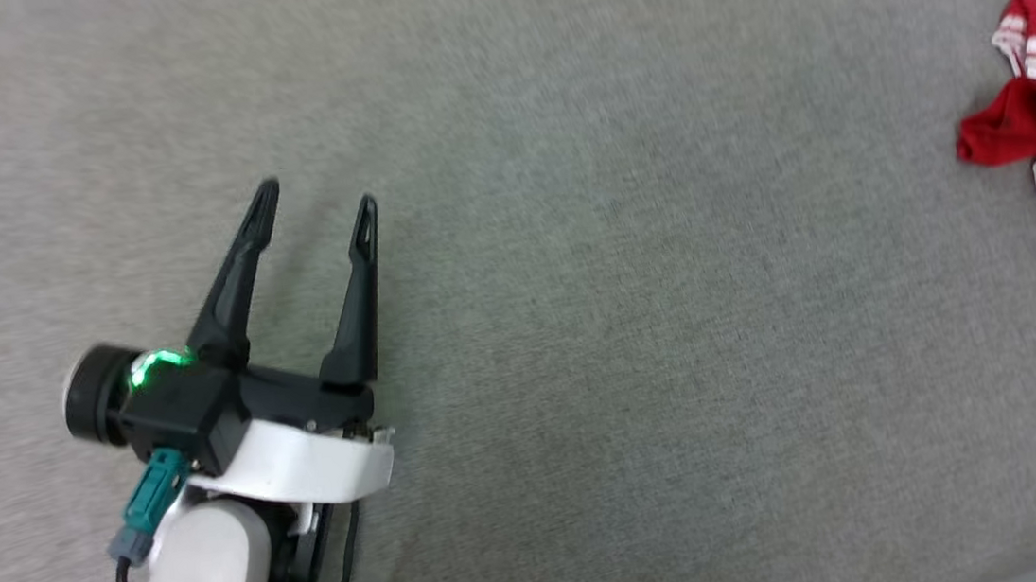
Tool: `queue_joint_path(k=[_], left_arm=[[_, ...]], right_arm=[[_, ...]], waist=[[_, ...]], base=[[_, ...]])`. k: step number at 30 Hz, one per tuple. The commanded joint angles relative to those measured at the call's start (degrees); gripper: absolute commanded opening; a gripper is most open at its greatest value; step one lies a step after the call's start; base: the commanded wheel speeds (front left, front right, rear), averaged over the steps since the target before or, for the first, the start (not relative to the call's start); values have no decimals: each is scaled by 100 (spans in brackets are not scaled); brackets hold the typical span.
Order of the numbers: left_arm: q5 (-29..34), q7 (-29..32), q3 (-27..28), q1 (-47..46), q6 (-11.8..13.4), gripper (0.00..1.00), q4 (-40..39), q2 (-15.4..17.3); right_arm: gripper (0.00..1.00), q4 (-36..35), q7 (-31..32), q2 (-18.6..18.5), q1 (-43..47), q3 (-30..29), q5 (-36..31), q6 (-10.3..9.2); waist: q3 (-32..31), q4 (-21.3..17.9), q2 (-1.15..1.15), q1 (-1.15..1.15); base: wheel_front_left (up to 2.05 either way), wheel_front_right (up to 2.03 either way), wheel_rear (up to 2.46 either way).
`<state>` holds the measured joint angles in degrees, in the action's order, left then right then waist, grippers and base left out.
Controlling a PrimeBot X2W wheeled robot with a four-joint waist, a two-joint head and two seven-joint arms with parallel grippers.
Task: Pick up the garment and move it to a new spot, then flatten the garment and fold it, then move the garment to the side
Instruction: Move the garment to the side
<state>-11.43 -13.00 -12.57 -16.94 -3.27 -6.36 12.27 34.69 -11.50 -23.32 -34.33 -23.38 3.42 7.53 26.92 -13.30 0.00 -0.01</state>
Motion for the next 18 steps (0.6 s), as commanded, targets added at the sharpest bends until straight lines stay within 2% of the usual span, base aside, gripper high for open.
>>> queue_joint_path(k=[1,4,5,6,14,18], left_arm=[[-44,-51,43,98,59,100,39,-47],[-122,-113,131,320,184,100,232,-145],[-186,-157,224,545,277,100,402,-195],[-182,-168,263,623,316,100,452,-194],[-269,-214,443,954,461,100,845,-304],[-276,-224,600,1154,534,100,1013,-288]], right_arm=[[100,-70,-44,69,119,32,62,-8],[100,-372,-124,264,564,163,231,-8],[100,-764,-163,549,1025,379,311,-8],[100,-911,-150,645,1173,460,328,-8],[100,-2211,194,1571,2362,951,218,-8],[100,-2777,413,1864,2791,1294,280,-9]], waist=[[-389,262,0,1],[-715,435,0,1],[-1005,590,0,1],[-1081,633,0,1],[-1609,1097,0,1],[-1846,1238,0,1]], base=[[0,0,0],[0,0,0],[0,0,0],[0,0,0],[0,0,0],[0,0,0]])
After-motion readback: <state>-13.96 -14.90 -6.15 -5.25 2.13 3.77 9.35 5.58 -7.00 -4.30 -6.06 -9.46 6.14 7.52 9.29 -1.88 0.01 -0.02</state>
